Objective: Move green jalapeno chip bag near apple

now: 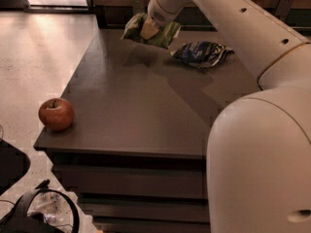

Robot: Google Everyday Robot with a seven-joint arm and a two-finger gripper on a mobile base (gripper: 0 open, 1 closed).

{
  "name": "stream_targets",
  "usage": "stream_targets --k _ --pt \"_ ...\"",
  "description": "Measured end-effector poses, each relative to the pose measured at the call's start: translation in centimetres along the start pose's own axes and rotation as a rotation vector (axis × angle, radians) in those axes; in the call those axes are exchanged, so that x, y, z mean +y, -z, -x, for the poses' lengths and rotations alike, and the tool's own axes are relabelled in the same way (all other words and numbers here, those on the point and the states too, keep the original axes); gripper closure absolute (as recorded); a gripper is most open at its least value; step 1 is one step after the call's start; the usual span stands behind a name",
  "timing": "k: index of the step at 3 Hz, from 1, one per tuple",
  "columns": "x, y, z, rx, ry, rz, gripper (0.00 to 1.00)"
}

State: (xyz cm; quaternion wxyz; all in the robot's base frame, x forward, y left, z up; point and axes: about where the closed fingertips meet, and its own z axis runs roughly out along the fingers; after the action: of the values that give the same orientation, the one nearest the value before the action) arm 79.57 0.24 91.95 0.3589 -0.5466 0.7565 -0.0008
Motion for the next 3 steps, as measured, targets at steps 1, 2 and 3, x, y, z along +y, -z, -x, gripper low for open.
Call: stream_targets --k 1,2,3 --pt "0.4 2.8 0.4 0.031 0.017 -0.016 1.00" --pt "1.3 5.6 0.2 0.061 0.015 0.012 1.00" --pt "2.9 8.7 -0.7 0.101 -0.005 0.068 1.00"
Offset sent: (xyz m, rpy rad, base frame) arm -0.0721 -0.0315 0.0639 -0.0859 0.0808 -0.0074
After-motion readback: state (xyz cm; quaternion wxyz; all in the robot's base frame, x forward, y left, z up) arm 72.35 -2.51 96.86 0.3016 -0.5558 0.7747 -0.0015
